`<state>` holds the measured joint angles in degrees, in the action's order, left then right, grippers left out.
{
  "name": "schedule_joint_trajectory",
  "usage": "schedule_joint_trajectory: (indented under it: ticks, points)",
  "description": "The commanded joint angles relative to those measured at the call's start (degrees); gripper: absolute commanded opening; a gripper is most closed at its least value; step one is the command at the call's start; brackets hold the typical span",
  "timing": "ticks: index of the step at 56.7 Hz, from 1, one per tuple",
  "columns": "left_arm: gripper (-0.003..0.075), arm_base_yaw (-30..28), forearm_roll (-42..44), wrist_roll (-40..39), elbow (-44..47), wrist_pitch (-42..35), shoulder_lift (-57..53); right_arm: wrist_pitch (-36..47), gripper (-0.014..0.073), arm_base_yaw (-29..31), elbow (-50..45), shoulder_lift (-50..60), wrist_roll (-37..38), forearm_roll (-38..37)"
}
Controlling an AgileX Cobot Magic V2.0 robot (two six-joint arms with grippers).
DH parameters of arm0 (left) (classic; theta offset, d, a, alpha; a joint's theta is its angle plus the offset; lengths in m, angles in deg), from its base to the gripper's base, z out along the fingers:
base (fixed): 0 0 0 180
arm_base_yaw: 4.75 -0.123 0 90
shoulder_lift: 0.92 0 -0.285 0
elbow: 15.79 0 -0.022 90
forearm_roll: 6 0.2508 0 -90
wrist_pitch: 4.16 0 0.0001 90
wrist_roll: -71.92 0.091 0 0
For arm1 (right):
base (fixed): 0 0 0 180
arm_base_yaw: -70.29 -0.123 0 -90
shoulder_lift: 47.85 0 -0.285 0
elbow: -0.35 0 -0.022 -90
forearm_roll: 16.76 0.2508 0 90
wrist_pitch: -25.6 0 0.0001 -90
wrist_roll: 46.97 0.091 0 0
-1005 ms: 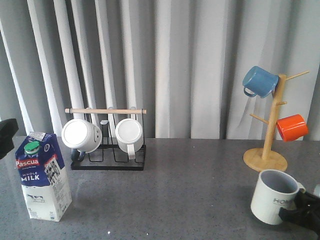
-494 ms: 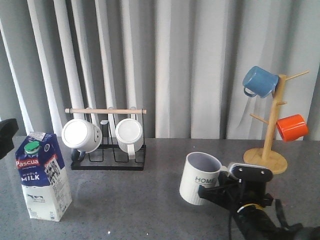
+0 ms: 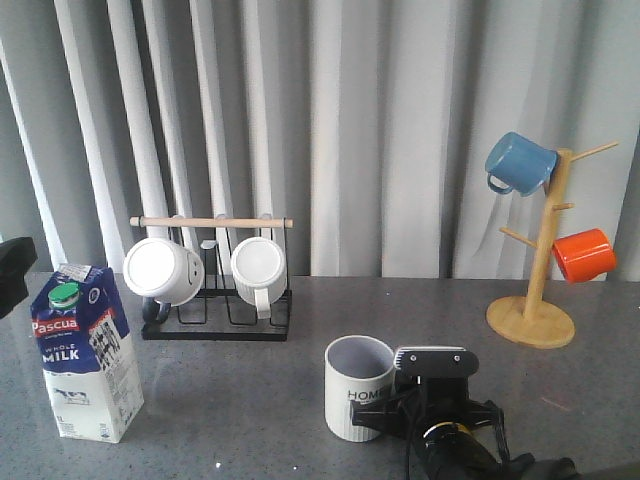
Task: Place milk next to cup
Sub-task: 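Release the HOME mug and lift the right gripper away toward the mug tree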
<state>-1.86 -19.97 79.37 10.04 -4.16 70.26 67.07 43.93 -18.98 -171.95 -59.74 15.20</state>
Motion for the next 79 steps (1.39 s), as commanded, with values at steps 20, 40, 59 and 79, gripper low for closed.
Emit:
schedule_joint_trajectory:
  ticks: [20, 40, 59, 79]
  points:
    - [0.0552, 0.2, 0.0, -0.3, -2.2, -3.6, -0.7, 3.0, 0.0333, 0.5, -8.2, 10.8, -0.2, -6.2]
    - [0.0552, 0.2, 0.0, -0.3, -2.2, -3.6, -0.7, -7.6, 0.0341, 8.3, -12.5, 29.1, -0.4, -20.5]
    - [0.0552, 0.2, 0.0, -0.3, -2.2, -3.6, -0.7, -19.9, 0.0274, 16.7, -8.6, 48.2, 7.8, -32.7]
    - [0.0552, 0.2, 0.0, -0.3, -2.2, -3.6, -0.7, -25.7, -0.0008, 17.5, -8.7, 52.6, 10.5, -32.0]
